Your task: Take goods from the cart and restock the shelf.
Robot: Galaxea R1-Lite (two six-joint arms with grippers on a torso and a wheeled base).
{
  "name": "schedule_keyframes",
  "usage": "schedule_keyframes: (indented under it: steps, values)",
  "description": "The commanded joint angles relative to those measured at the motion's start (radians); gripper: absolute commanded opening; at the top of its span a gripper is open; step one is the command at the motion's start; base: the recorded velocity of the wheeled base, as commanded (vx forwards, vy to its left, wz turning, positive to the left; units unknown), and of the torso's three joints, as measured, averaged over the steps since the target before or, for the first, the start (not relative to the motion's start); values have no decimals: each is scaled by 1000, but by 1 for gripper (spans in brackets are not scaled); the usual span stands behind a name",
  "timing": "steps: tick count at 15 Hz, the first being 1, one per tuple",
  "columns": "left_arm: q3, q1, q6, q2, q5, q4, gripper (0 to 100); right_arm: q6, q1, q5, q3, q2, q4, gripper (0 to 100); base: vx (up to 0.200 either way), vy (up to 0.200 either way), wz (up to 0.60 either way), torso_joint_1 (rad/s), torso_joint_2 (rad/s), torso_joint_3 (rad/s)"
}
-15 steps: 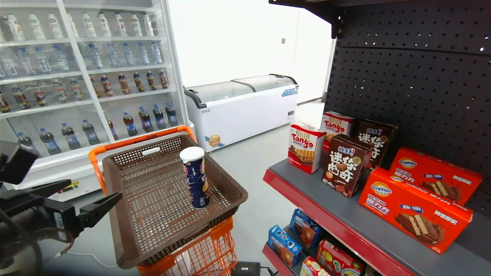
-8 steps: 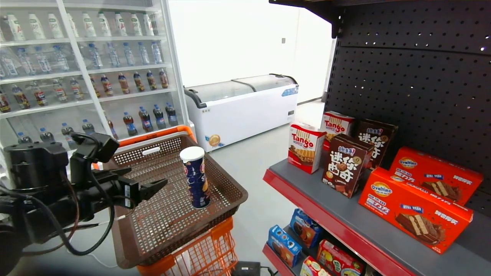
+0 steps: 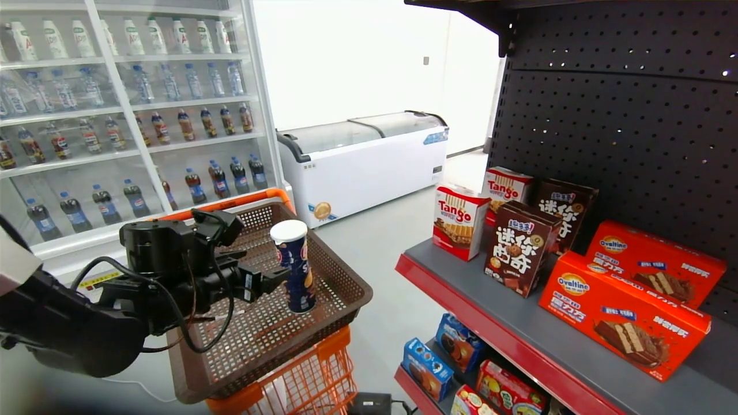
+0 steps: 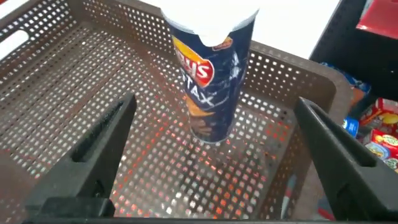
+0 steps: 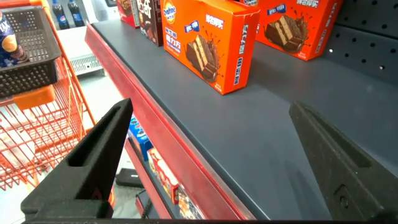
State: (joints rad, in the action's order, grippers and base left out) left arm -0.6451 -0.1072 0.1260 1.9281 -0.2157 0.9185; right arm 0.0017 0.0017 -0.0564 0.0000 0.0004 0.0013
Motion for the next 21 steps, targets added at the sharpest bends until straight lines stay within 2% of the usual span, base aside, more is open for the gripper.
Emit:
schedule_keyframes:
  steps: [1,6,14,19,20,21]
  values:
    - [-50,-3,-2,100,1,16,100,0,0,0,0,0,0,100,0,0,0,0,0,0]
    - [-153,-8,-6,244,1,102,100,0,0,0,0,0,0,100,0,0,0,0,0,0]
    - [-307,-17,-5,384,1,108,100,0,0,0,0,0,0,100,0,0,0,0,0,0]
    - [-344,-28,-6,434,3,111,100,0,0,0,0,0,0,100,0,0,0,0,0,0]
    - [-366,-34,-9,437,3,118,0,0,0,0,0,0,-1,100,0,0,0,0,0,0]
    - [-383,-35,-9,440,6,118,0,0,0,0,0,0,0,100,0,0,0,0,0,0]
